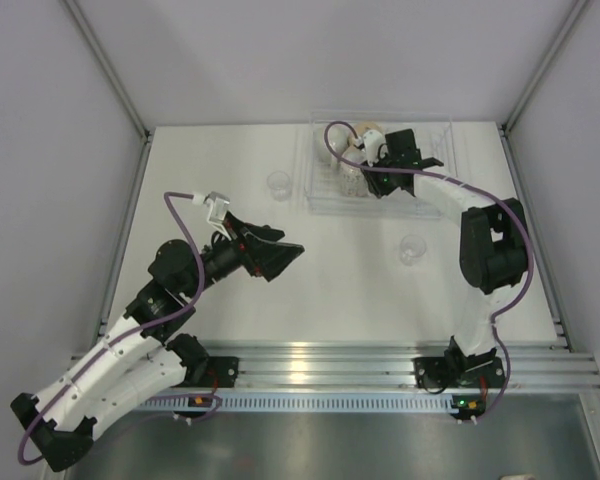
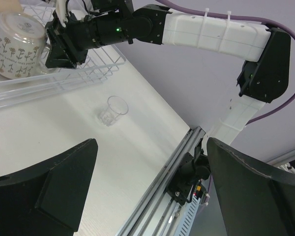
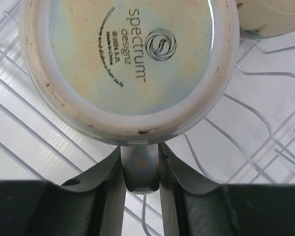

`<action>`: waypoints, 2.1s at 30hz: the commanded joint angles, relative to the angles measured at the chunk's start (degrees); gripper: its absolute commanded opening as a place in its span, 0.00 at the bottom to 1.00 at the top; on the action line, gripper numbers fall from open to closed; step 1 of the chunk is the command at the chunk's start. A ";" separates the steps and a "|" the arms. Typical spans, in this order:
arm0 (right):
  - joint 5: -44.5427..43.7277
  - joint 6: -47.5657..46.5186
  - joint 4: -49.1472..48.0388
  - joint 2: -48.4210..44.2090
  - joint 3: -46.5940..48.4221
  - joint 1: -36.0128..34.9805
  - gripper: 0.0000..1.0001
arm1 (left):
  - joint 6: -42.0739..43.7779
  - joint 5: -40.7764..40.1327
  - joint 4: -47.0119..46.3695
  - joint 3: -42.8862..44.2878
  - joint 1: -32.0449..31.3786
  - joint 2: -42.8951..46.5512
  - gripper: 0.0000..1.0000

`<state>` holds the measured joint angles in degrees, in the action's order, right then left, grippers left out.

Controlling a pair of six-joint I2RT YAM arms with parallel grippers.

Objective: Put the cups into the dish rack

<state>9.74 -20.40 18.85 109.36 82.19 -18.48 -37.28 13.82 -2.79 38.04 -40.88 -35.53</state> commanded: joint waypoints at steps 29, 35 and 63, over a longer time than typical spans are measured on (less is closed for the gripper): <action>-6.13 4.93 1.71 -12.23 -2.30 0.55 0.39 | 5.10 -15.63 11.39 6.68 -0.16 -2.61 0.98; -4.20 14.13 12.57 -17.25 1.20 0.81 0.50 | 8.88 -24.27 23.50 13.36 -0.07 -9.01 0.98; 10.39 34.47 -2.33 -50.38 -30.07 -4.46 0.62 | 16.18 -11.48 36.98 18.73 31.22 -31.88 0.75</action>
<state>18.11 15.00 19.05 62.06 53.49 -22.31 -24.34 -3.75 34.09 57.12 -9.52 -66.37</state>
